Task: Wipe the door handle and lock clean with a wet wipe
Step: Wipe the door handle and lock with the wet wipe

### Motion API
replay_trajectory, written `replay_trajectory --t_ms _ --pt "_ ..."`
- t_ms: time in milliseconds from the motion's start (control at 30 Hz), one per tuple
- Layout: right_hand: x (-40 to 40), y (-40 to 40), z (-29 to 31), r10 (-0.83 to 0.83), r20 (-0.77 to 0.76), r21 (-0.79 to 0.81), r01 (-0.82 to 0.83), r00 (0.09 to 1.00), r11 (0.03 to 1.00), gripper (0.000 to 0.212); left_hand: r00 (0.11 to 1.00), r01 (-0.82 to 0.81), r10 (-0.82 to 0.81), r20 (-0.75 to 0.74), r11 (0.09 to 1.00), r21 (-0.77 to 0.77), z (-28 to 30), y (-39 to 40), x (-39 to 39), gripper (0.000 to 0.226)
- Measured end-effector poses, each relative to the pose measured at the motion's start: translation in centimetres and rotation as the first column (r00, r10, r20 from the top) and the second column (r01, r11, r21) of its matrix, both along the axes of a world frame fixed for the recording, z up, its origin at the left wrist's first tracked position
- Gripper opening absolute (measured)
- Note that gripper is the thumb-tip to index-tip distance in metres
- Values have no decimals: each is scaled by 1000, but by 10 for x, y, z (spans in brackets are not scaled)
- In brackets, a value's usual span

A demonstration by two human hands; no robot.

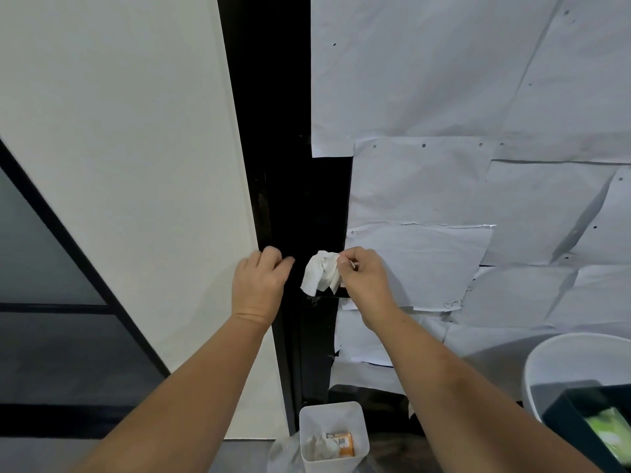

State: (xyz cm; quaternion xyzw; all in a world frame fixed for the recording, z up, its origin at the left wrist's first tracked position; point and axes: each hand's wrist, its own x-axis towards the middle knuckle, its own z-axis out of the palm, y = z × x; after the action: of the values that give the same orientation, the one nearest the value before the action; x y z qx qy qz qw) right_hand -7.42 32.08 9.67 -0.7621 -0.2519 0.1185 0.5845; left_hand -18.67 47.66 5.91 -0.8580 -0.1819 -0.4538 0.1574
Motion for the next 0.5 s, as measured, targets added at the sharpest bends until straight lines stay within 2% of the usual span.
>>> replay_trajectory --t_ms 67,133,167,233,267,300,367,400,467,500 --pt "-2 1 2 -16 14 10 16 1000 1000 14 998 40 -43 -38 997 -72 4 -7 -2 26" --pt "-4 3 3 -30 39 -1 30 999 1000 10 995 68 -88 -50 948 -311 17 -21 -5 13" --pt "-6 4 3 -31 49 -10 32 998 999 10 991 66 -113 -65 863 -501 25 -29 -7 23" --pt "-9 7 4 -18 82 -46 22 996 999 12 980 107 -197 -11 576 -810 41 -41 -7 48" --pt "-10 8 5 -2 116 -70 11 993 997 12 973 146 -225 52 424 -894 46 -42 -7 49" --pt "-12 7 6 14 157 -95 1 987 996 12 964 177 -244 102 310 -934 49 -42 -6 44" --pt "-13 5 8 23 212 -126 4 977 992 14 958 213 -229 173 163 -963 48 -36 -4 20" --pt "-11 4 8 14 213 -130 14 977 991 15 958 229 -196 208 93 -969 47 -34 -3 14" --pt "-6 2 6 -19 193 -145 48 981 988 17 961 249 -129 245 17 -968 46 -36 -2 16" --pt "-2 -1 4 -38 185 -159 68 982 985 19 964 246 -108 242 18 -969 46 -39 -2 17"
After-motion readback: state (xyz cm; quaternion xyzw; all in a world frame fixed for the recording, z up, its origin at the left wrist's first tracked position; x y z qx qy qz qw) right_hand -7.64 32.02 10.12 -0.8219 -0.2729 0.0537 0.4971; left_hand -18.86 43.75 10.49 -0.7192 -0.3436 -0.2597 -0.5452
